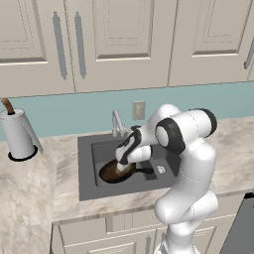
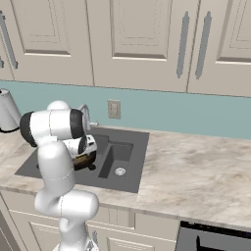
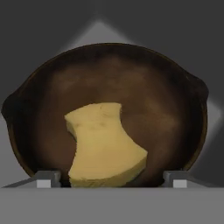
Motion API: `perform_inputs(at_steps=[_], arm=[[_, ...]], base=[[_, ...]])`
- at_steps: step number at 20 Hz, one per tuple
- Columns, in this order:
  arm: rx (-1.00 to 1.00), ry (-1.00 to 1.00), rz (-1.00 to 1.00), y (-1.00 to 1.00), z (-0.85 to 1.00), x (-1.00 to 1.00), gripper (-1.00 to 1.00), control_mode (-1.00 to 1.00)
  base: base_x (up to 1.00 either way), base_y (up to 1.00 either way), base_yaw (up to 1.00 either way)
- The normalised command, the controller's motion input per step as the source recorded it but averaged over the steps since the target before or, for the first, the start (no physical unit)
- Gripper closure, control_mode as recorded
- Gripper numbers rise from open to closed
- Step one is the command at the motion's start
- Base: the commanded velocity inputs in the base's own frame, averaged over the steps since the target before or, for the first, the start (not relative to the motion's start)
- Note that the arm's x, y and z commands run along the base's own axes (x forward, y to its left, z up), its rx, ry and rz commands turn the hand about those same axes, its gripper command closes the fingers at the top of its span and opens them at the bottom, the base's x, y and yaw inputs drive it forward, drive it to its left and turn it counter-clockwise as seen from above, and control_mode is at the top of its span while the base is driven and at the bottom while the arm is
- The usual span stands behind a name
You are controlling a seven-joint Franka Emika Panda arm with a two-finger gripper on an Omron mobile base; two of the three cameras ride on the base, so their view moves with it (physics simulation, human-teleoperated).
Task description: Pick the pan and sponge and place them into the sink. Then turn on the water.
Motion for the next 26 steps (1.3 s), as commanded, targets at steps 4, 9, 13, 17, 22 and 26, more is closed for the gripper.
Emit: perform_inputs(at_steps=[4, 9, 13, 17, 22, 26], arm=[[0.09, 0.00, 0.00, -0.03, 0.41, 0.00, -1.00, -1.00], [0.12, -0.01, -0.01, -0.05, 0.66, -0.02, -1.00, -1.00], [0.18, 0.05, -0.21, -0.37, 0.72, -0.19, -1.00, -1.00], [0.17, 0.26, -0.47, -0.47, 0.45, -0.16, -1.00, -1.00], [0.21, 0.43, -0.46, -0.44, 0.80, 0.00, -1.00, -1.00], [0.24, 0.43, -0.33, -0.12, 1.00, 0.03, -1.00, -1.00]], base=[[0.00, 0.00, 0.00], [0.00, 0.00, 0.00], [0.00, 0.00, 0.00], [0.00, 0.00, 0.00], [0.00, 0.00, 0.00], [0.00, 0.00, 0.00]])
